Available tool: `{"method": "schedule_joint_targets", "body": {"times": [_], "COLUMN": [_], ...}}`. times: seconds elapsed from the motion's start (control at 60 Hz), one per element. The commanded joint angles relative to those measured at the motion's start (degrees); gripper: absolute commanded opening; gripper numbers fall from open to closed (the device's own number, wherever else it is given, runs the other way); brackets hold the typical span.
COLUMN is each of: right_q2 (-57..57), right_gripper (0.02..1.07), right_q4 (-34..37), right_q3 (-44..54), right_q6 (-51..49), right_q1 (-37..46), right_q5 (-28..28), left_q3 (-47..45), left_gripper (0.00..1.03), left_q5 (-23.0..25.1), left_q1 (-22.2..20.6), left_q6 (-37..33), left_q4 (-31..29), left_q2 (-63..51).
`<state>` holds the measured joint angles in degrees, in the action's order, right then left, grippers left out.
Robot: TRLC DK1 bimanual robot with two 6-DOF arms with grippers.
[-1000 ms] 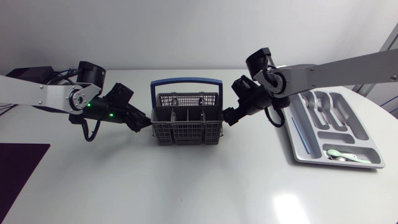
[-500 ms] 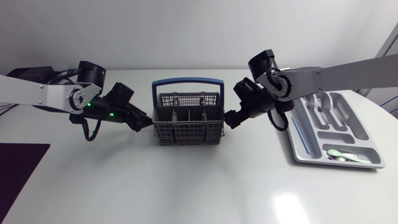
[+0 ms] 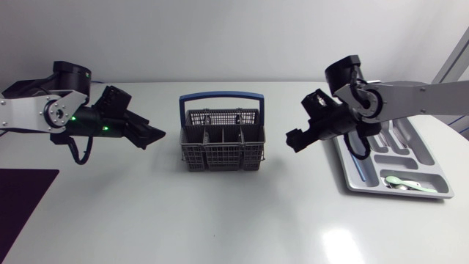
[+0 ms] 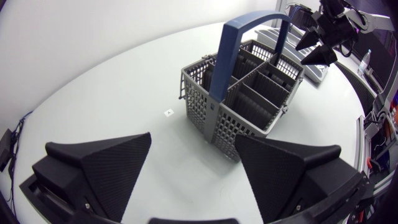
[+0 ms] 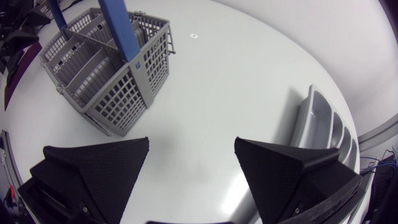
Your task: Unload the cutlery basket into the drawer organizer.
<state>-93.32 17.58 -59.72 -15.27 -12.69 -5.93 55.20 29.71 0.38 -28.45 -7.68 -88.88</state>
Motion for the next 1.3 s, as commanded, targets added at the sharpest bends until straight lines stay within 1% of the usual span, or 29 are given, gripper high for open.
{"method": "schedule_joint_targets", "body": {"times": [0.0, 0.083, 0.15, 0.233, 0.3, 0.367, 0.433, 0.517, 0.583, 0.683, 0.717, 0.817, 0.917, 0.933, 0.983, 1.05, 1.167, 1.283], "right_q2": [3.7, 7.6, 11.1, 15.5, 18.1, 20.1, 22.8, 25.1, 27.9, 35.2, 37.2, 41.9, 49.0, 50.7, 54.0, 59.2, 65.1, 68.8], "right_gripper": [1.02, 1.02, 1.02, 1.02, 1.02, 1.02, 1.02, 1.02, 1.02, 1.02, 1.02, 1.02, 1.02, 1.02, 1.02, 1.02, 1.02, 1.02], "right_q4": [-0.4, -0.4, -0.7, -1.1, -1.1, -0.7, -0.7, -0.9, -1.1, -4.0, -4.1, -4.3, -7.6, -8.5, -10.6, -12.2, -12.6, -13.2], "right_q3": [2.9, 5.1, 6.7, 8.7, 9.8, 11.0, 12.9, 13.8, 15.6, 20.1, 21.0, 23.6, 28.6, 29.7, 32.2, 35.6, 38.8, 41.5], "right_q6": [-1.5, -2.6, -3.2, -3.8, -3.9, -3.8, -4.0, -3.4, -3.9, -4.2, -4.2, -4.2, -5.0, -5.1, -5.0, -4.8, -4.7, -2.1], "right_q1": [1.7, 3.4, 4.7, 6.9, 9.2, 11.4, 13.9, 15.9, 16.9, 18.5, 18.8, 19.3, 19.6, 19.8, 20.4, 21.0, 21.1, 20.0], "right_q5": [0.2, 0.2, 1.3, 2.0, 1.8, 1.2, -0.4, -0.5, -0.7, -0.9, -0.9, 0.2, 2.3, 2.6, 3.5, 4.0, 4.8, 4.9], "left_q3": [-2.6, -3.6, -4.1, -5.5, -6.7, -7.8, -9.8, -12.1, -14.9, -18.2, -20.1, -22.9, -25.8, -27.1, -28.6, -30.6, -33.8, -38.3], "left_gripper": [0.99, 0.99, 0.99, 0.99, 0.99, 0.99, 0.99, 0.99, 0.99, 0.99, 0.99, 0.99, 0.99, 0.99, 0.99, 0.99, 0.99, 0.99], "left_q5": [-0.2, -0.7, -3.0, -6.1, -7.3, -8.6, -9.3, -10.9, -11.1, -11.1, -11.1, -11.1, -11.2, -11.3, -12.0, -12.8, -14.0, -15.2], "left_q1": [1.7, 2.9, 3.1, 3.0, 3.6, 4.7, 5.6, 6.1, 5.8, 5.3, 5.3, 5.6, 6.2, 6.6, 7.4, 7.6, 7.6, 7.6], "left_q6": [-0.4, -0.1, -0.2, -0.6, -0.2, 2.5, 5.7, 8.2, 8.4, 8.0, 8.1, 8.7, 12.2, 14.0, 16.0, 16.8, 17.5, 19.5], "left_q4": [-0.2, -1.9, -2.8, -3.0, -2.7, -1.8, -0.1, 2.7, 5.1, 6.9, 8.8, 11.0, 12.3, 13.4, 14.6, 15.5, 16.6, 18.8], "left_q2": [4.2, 7.5, 9.3, 11.4, 13.4, 15.8, 19.4, 23.1, 26.7, 31.0, 33.3, 36.6, 41.0, 42.6, 44.8, 47.6, 51.3, 55.7]}}
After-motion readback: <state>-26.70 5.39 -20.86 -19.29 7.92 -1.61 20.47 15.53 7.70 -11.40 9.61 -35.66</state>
